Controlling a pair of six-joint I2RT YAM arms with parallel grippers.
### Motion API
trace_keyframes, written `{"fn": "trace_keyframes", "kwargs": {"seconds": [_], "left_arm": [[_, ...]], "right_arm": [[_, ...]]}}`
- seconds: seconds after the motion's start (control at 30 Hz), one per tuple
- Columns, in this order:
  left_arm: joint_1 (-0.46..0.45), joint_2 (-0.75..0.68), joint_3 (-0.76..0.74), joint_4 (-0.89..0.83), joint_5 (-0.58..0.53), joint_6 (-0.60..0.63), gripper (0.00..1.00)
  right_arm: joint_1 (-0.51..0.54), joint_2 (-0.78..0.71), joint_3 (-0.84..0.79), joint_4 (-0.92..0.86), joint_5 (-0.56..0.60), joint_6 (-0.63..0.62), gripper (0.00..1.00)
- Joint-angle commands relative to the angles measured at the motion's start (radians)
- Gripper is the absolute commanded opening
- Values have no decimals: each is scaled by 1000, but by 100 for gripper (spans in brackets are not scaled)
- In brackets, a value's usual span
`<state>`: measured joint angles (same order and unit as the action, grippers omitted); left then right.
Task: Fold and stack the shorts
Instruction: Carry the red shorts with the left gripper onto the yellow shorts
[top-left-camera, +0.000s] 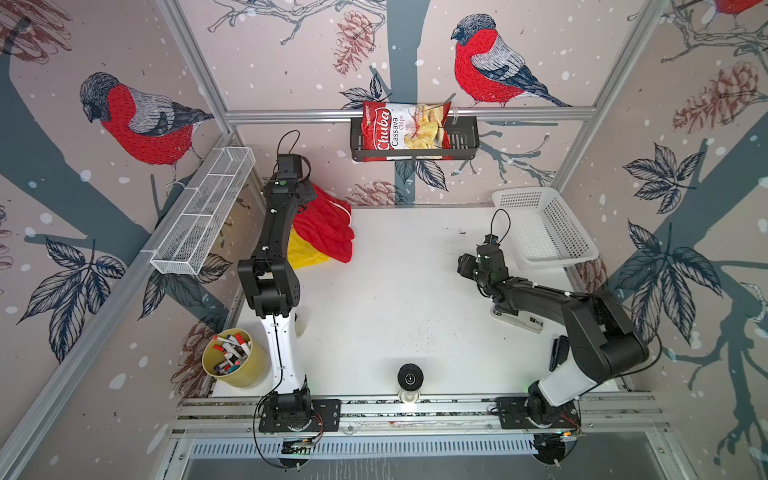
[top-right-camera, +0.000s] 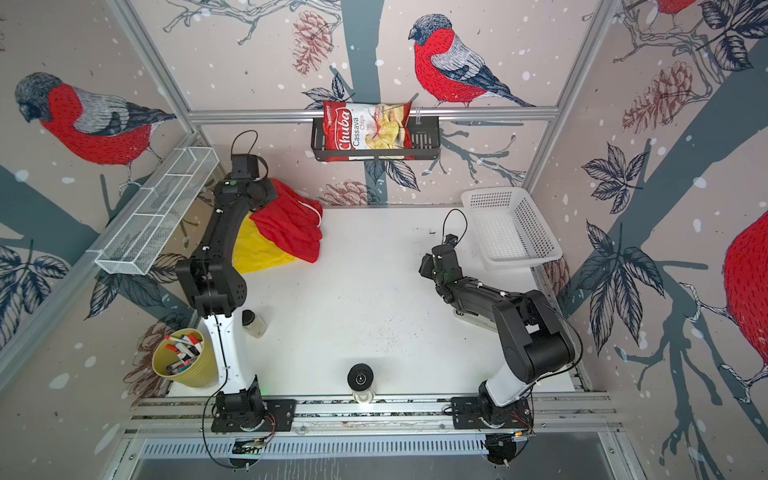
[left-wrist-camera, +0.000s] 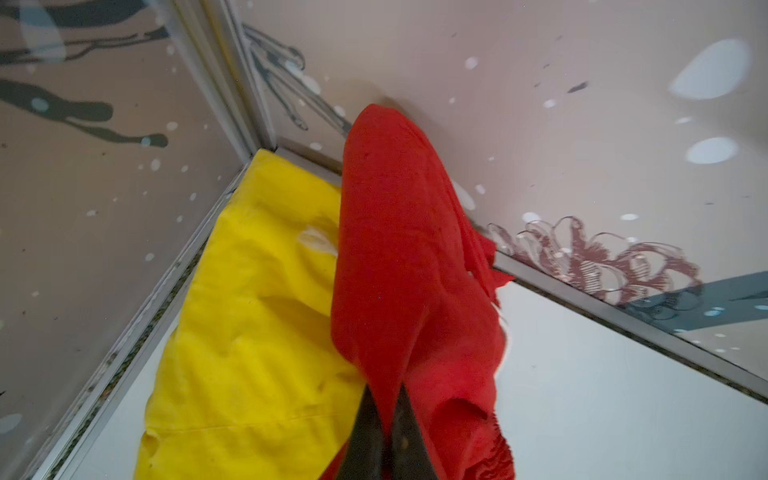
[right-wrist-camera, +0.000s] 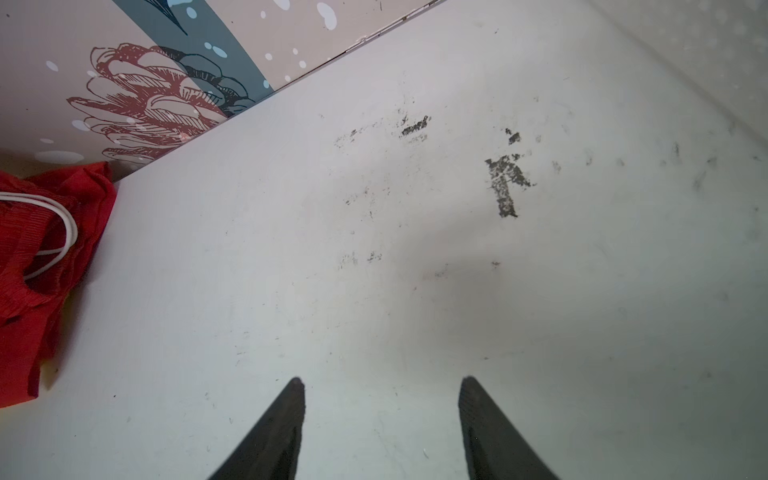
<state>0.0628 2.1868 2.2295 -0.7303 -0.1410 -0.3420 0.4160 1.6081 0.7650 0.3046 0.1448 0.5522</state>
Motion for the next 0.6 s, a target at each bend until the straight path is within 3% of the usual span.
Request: {"fn": "trace_keyframes", "kwargs": {"seconds": [0.0, 0.57], "left_arm": [[8, -19, -60, 61, -76, 4, 0], [51, 2, -101, 20, -147, 19, 0]], "right_arm": [[3, 9, 8, 17, -8, 5, 60], [5, 16, -5, 25, -12, 6, 60]]}}
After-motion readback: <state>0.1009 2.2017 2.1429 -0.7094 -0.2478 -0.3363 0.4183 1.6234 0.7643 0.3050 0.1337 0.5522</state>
